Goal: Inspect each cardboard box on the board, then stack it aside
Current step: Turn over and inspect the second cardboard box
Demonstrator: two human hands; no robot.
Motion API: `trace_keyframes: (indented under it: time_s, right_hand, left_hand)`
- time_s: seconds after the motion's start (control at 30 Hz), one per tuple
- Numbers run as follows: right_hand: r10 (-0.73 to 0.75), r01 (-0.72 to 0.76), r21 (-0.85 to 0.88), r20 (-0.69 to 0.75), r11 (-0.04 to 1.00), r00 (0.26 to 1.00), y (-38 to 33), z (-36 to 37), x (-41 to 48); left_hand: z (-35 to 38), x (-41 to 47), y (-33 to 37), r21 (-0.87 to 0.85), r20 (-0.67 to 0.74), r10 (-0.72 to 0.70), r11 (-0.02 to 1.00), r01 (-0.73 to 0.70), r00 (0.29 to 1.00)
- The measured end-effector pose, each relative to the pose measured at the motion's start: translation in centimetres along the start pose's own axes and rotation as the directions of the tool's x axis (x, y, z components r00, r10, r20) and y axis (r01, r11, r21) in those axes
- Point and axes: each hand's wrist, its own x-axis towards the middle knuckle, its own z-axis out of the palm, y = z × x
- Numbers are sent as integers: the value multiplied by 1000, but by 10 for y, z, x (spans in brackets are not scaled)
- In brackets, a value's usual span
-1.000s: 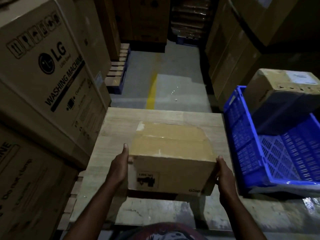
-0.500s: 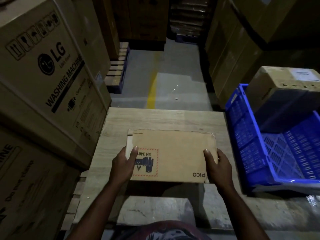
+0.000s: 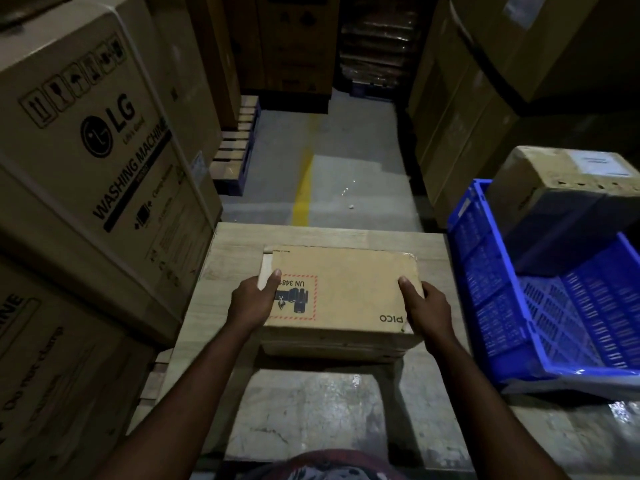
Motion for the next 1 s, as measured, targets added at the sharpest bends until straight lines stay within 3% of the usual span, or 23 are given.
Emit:
trace_keyframes:
  time_s: [0.07, 0.13, 0.17, 0.3, 0.37, 0.5, 0.67, 0.77, 0.8, 0.9, 1.0]
  right_hand:
    - [82, -81, 143, -1, 986, 997, 5, -3, -1]
    - [190, -187, 405, 33, 895, 981, 17, -7, -5]
    - [225, -227, 480, 62, 847, 972, 27, -7, -9]
    - [328, -335, 485, 103, 808, 939, 67, 9, -43]
    - [325, -329, 474, 92, 817, 941, 72, 14, -53]
    - [298, -311, 403, 97, 860, 950, 56, 8, -51]
    - [243, -259, 319, 90, 911, 966, 38, -4, -45]
    - [84, -99, 183, 87, 978, 993, 36, -7, -47]
    - [16, -30, 141, 94, 990, 995, 40, -7, -47]
    - [-103, 91, 96, 130, 991, 986, 52, -9, -50]
    - [-91, 80, 89, 119, 993, 989, 62, -6, -53]
  left_hand:
    - [-4, -4, -4, -294, 72, -115, 947, 132, 991]
    - [-6, -15, -13, -556, 159, -189, 794, 247, 969]
    - [-4, -26, -17, -595, 176, -212, 755, 276, 961]
    - [23, -61, -44, -650, 159, -262, 698, 300, 952]
    - [31, -63, -51, -641, 113, -270, 715, 278, 956]
    - [31, -60, -41, -761, 136, -226, 600, 248, 964]
    - [27, -54, -36, -701, 132, -163, 682, 209, 978]
    - [32, -48, -41, -424, 62, -161, 889, 172, 985]
    - [35, -46, -43, -361, 28, -170, 917, 169, 985]
    - [37, -51, -42, -256, -28, -168, 954, 155, 985]
    - [38, -56, -40, -138, -70, -135, 983, 124, 988]
